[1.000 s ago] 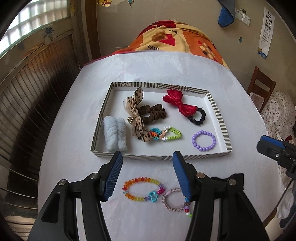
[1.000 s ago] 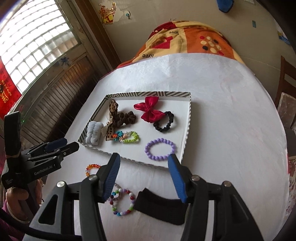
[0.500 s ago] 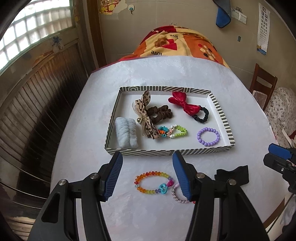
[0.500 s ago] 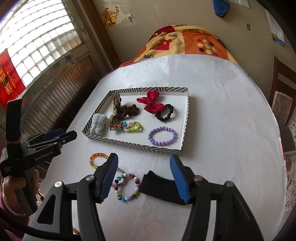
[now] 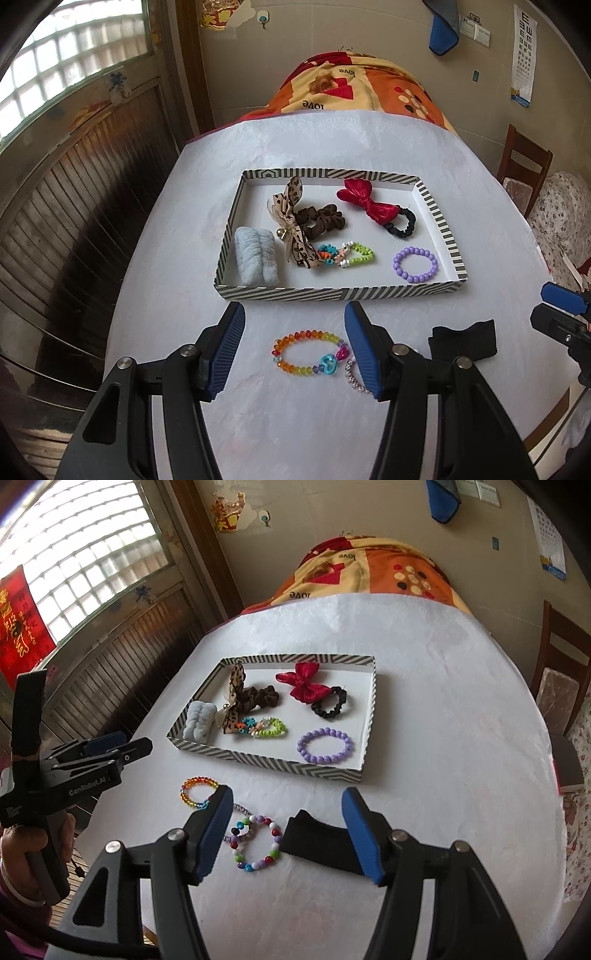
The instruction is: Organize jewelry
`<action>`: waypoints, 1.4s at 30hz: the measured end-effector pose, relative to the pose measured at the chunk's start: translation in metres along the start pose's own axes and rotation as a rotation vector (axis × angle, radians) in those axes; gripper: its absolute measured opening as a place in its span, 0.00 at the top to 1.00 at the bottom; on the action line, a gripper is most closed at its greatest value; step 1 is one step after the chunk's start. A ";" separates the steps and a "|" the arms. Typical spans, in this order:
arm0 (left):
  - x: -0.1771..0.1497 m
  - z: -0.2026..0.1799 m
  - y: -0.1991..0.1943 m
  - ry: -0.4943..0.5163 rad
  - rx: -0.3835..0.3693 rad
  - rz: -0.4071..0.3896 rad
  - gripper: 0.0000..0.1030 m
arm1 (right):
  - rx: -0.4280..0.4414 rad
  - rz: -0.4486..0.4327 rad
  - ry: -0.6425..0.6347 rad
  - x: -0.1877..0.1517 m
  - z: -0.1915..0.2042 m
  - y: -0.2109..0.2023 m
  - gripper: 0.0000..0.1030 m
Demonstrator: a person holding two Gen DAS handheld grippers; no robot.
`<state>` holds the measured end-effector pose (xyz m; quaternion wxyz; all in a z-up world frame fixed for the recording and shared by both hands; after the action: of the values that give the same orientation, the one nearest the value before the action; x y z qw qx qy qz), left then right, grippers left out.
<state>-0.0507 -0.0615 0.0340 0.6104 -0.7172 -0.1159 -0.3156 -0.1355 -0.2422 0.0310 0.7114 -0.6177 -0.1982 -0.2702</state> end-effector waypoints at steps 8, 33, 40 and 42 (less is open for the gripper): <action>-0.001 0.003 -0.005 -0.002 0.006 -0.012 0.55 | -0.003 0.005 -0.007 -0.004 0.002 -0.001 0.36; -0.001 0.008 0.001 -0.017 0.015 -0.005 0.55 | -0.024 0.007 -0.008 -0.008 -0.003 0.002 0.33; -0.003 0.011 0.005 -0.028 0.015 0.010 0.55 | -0.028 0.014 -0.006 -0.009 -0.004 0.006 0.33; -0.003 0.012 0.006 -0.030 0.011 0.012 0.55 | -0.029 0.016 -0.003 -0.010 -0.005 0.007 0.33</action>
<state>-0.0466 -0.0509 0.0269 0.6145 -0.7192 -0.1226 -0.3003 -0.1389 -0.2448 0.0185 0.7041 -0.6300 -0.1905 -0.2665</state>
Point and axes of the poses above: each gripper's, at about its wrist camera, not at the fingertips, and y roughly the way its jaws point, z to its left, x to its top, the point moved 2 cm from there along y, roughly the way its jaws point, and after that the axes turned 5 degrees about -x, right-handed, at the moved point
